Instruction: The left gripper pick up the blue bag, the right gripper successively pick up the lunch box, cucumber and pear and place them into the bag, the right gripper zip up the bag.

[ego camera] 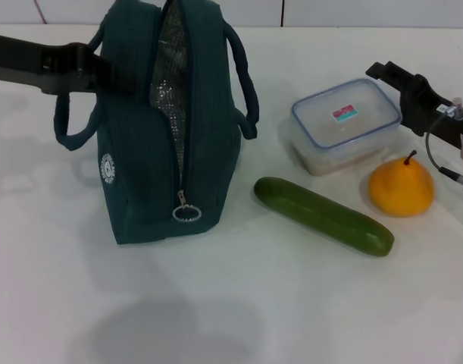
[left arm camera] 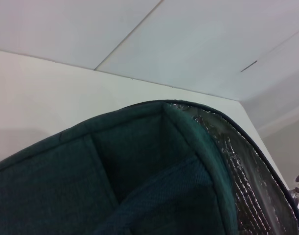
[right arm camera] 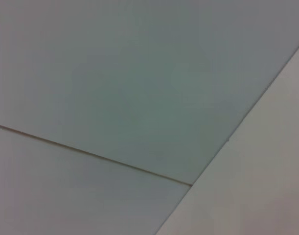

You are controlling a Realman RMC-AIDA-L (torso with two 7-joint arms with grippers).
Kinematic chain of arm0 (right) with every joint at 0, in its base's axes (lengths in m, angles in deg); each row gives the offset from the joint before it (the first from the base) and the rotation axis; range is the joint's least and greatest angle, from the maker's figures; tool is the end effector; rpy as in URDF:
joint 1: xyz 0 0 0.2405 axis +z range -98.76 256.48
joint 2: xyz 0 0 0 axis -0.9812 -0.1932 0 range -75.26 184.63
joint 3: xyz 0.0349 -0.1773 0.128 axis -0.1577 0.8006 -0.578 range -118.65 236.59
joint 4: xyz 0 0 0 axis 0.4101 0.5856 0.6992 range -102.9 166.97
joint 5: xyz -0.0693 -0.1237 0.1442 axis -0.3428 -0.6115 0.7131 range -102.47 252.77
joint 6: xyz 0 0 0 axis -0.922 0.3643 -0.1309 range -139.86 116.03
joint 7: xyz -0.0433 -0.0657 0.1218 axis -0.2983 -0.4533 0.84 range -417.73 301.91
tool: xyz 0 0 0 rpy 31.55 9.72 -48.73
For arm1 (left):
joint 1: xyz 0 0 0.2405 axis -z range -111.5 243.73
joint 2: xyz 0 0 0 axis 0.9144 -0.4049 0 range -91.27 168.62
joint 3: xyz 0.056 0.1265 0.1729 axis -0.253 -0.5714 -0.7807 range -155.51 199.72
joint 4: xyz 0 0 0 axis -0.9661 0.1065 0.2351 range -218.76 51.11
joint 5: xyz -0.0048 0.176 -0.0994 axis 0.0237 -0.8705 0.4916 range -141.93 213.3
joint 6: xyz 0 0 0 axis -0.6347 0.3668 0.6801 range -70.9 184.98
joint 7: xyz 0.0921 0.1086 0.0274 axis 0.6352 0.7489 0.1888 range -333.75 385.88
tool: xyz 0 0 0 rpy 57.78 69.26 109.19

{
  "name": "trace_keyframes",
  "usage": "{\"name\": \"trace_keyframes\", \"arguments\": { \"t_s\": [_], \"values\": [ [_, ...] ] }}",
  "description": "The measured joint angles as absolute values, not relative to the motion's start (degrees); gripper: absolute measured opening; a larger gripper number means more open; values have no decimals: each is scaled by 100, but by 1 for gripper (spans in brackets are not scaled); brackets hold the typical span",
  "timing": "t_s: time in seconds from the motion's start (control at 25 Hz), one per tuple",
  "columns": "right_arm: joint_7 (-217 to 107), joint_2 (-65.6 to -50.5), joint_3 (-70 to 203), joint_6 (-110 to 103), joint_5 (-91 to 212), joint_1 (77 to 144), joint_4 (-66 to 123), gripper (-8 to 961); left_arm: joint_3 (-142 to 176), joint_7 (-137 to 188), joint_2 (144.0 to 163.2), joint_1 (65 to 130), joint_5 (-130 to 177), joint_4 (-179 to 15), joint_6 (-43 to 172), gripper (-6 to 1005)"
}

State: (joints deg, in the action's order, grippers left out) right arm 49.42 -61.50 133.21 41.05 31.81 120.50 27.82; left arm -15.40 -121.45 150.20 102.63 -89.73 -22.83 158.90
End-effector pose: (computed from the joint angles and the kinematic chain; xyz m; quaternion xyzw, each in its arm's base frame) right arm 0.2406 0.3783 -0.0248 -0.5848 0.6646 0.4238 0.1914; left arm -0.1922 0.3405 0.1185 -0.8107 -0.5560 -0.1615 0.0870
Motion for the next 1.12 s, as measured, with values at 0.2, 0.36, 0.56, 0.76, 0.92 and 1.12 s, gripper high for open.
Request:
{"name": "trace_keyframes", "arguments": {
  "t_s": [0.2, 0.36, 0.56, 0.76, 0.92, 1.12],
  "values": [
    [4895, -6150, 13368, 4213, 3179, 11880, 2601, 756, -1543, -12121, 15020, 10228, -8973, -2283, 15903, 39],
    [4861, -6150, 13518, 4186, 3178, 11732, 2378, 748, -1543, -12088, 15020, 10224, -8973, -2283, 15909, 40],
    [4854, -6150, 13543, 4148, 3183, 11758, 2384, 460, -1543, -12060, 15020, 10223, -8973, -2283, 15915, 40],
    [4853, -6150, 13543, 4142, 3209, 11751, 2379, 256, -1541, -12046, 15020, 10206, -8973, -2283, 15917, 40],
    [4851, -6150, 13543, 4141, 3210, 11739, 2375, 164, -1531, -12013, 15020, 10197, -8973, -2283, 15917, 41],
    [4736, -6150, 13543, 4188, 3214, 11718, 2373, 132, -1532, -12010, 15020, 10178, -8967, -2283, 15917, 41]
  ]
}}
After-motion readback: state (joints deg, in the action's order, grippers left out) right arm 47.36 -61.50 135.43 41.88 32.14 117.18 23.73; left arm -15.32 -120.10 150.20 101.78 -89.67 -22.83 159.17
